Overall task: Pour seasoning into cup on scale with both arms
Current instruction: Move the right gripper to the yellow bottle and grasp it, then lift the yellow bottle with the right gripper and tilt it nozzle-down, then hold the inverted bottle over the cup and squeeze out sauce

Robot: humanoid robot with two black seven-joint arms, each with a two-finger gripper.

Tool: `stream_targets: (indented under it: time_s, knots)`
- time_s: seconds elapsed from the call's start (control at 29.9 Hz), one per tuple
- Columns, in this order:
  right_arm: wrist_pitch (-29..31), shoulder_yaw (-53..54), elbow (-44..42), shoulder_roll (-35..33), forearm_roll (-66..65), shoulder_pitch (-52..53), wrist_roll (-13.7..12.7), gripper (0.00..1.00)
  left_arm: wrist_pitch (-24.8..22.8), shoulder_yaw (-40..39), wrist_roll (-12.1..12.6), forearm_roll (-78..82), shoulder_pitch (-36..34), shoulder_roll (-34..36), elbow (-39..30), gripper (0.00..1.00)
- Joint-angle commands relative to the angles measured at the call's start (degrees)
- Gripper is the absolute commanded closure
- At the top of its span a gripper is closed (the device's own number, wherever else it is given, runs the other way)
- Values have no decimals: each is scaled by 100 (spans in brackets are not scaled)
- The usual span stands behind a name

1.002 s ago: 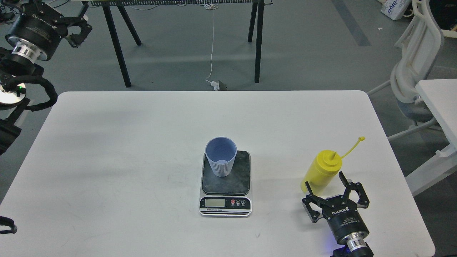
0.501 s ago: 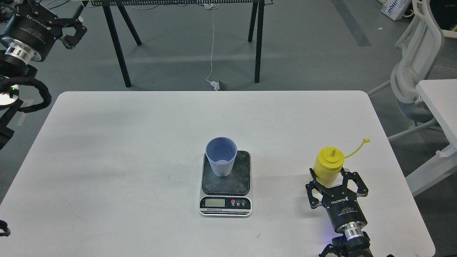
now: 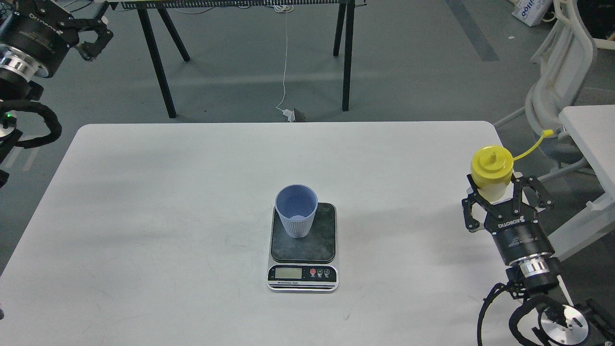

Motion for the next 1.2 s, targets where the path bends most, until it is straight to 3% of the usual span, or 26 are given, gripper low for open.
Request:
stream_targets:
  time_s: [0.0,0.17,0.47,0.7,0.8,1.17]
  knots:
    - [-40,-62,542,-648,-439,619,-38,51,71,-2,0,-9,96,-40,-9,0]
    - [-812,-605,675,-1377,-1407,1717,-47,51,71,-28,-9,-53,123,-268,52,0]
    - [-1788,-3504,596,-1950,-2285,4389,6,51,1,-133,-88,-88,140,-971,325,0]
    - [-2675,-5553,437,-1810,-3190,5910,59,51,-57,-151,-79,-70,368,-998,456,0]
    - [-3238,-6108,437,-1581,-3648,6245,462,51,-57,-160,-88,-70,413,-998,501,0]
    - [-4408,-6795,-98,-527,-5766,6299,771,54,-57,-168,-88,-61,501,-1007,518,0]
